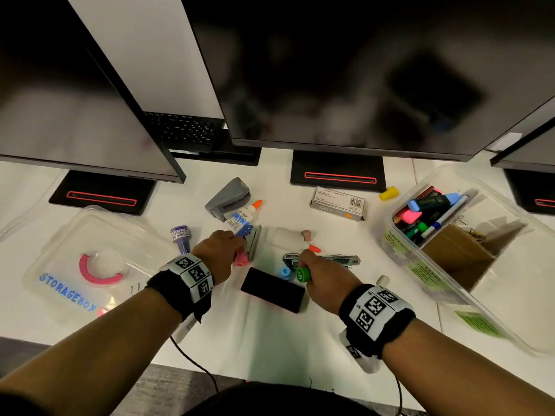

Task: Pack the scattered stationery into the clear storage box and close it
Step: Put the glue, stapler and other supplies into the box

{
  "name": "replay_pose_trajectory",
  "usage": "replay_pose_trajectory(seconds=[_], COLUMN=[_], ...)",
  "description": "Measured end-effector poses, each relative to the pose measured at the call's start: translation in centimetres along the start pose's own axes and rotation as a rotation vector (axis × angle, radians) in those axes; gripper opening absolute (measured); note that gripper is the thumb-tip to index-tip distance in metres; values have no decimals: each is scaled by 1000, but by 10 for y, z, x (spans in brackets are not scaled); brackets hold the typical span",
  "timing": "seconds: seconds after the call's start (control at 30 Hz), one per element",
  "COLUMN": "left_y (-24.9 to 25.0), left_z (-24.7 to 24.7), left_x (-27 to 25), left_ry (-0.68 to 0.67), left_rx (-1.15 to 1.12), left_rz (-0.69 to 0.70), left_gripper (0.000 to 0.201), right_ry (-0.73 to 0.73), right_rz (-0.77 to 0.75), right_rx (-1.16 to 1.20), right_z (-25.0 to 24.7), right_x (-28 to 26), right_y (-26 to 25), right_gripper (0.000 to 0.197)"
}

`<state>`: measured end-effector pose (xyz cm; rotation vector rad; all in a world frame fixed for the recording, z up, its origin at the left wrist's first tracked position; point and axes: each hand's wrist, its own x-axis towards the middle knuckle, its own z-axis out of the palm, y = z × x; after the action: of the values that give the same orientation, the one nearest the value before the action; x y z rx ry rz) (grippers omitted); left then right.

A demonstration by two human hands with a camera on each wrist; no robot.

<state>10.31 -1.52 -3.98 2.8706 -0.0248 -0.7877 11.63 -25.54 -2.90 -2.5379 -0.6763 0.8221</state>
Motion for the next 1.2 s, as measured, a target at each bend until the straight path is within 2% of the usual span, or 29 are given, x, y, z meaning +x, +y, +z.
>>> replay_pose_trajectory(seconds=[0.1,0.23,0.33,0.4,0.47,0.57,0.67,0.83,0.97,1.07,1.2], left_y=[3,10,11,12,14,16,26,98,174,220,263], left_z=[5,7,8,9,9,-1,-20,-61,-74,-77,-75], left_x=[-2,-1,2,2,2,1,0,-8,0,5,12], left_ry=[-24,40,29,-12,-43,-62,13,151,277,283,279], left_rx=[50,133,200,235,269,250,155,-111,-219,-270,-264], left_rz=[17,54,100,126,152,151,134,335,528,571,637], left_gripper=[46,39,35,31,31,26,29,37,40,41,22], right_ry=[31,-21,-71,-66,-16,139,329,678,863,824,674], right_rz=[-100,-158,-115,-55,5,41,82,128,308,442,608], right_rx=[-39,-160,-155,-34,129,213,244,260,194,127,142], right_z=[3,14,22,23,19,-3,-33,-82,-101,-105,-108], right_x=[11,23,23,20,15,2,-19,-59,-88,-103,-114], right_y=[-12,-25,-22,-18,-13,-7,0,23,58,78,87], right_gripper=[24,26,30,28,25,28,30,26,21,20,29])
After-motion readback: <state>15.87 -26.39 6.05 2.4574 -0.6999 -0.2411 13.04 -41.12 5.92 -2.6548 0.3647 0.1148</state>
